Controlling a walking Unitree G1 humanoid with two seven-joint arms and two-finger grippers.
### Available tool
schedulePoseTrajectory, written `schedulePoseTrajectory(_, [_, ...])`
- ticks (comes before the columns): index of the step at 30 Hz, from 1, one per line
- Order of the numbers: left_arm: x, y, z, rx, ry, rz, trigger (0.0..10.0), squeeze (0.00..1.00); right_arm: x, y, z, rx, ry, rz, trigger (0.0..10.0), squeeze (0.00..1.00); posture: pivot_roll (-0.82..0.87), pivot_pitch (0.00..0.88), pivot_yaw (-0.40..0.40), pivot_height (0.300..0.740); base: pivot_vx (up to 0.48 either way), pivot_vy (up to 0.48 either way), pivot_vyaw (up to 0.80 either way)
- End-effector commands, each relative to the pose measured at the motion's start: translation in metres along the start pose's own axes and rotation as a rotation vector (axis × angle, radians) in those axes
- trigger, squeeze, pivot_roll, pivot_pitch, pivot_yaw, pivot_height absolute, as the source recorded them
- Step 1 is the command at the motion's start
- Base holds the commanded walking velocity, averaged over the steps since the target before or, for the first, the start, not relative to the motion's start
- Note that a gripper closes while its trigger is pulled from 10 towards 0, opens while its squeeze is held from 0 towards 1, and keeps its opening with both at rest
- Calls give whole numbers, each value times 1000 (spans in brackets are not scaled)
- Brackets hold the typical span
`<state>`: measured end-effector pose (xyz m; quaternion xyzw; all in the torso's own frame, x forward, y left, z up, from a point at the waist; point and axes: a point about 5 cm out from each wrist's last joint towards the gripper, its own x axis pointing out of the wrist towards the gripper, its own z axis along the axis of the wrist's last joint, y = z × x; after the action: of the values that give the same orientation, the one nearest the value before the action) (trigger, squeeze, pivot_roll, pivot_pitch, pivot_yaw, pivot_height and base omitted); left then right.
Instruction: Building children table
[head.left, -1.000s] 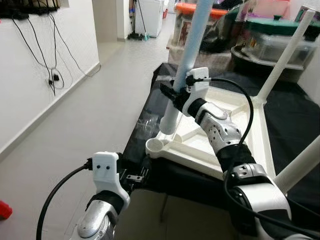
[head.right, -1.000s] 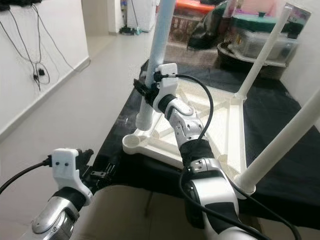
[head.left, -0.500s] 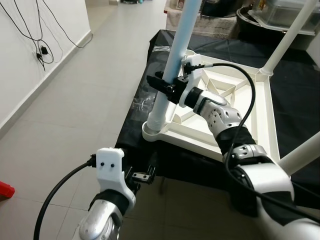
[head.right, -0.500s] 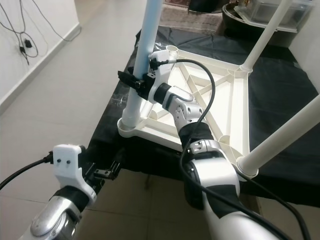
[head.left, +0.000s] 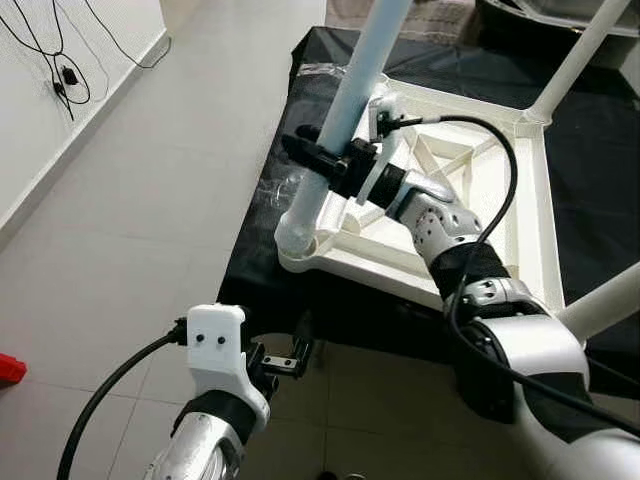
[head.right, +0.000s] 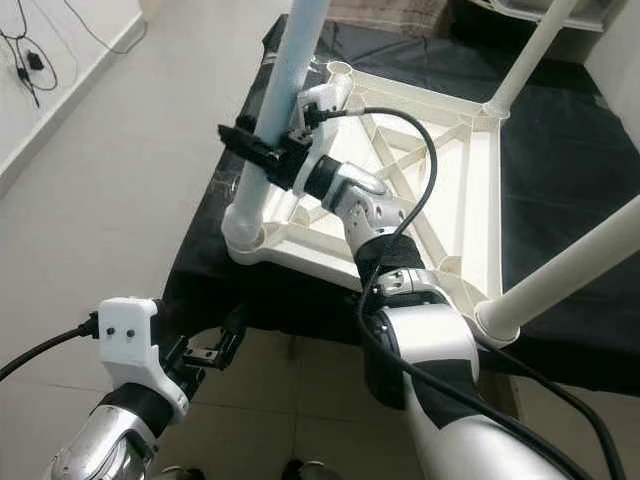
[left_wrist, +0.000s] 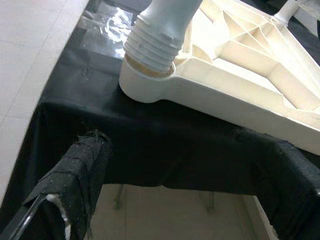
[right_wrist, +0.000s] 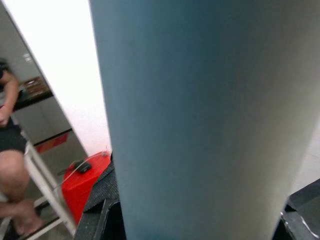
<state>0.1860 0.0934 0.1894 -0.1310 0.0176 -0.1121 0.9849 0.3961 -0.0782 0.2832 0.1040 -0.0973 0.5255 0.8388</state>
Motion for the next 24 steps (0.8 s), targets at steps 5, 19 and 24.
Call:
schedulePoseTrajectory(5, [-4, -4, -1, -7, 23, 2, 10000, 0, -3, 2, -19, 15, 92, 43, 10000, 0, 86, 270, -133, 740, 0, 0, 0])
schedulePoseTrajectory(19, [-3, -5, 1, -1, 26, 2, 10000, 0, -1, 12, -25, -214, 271, 230, 10000, 0, 77, 270, -131, 740, 0, 0, 0])
schedulePoseTrajectory(24, [-2, -6, 1, -2, 28, 1, 10000, 0, -1, 22, -37, -212, 374, 385, 10000, 0, 74, 268, -132, 740, 0, 0, 0])
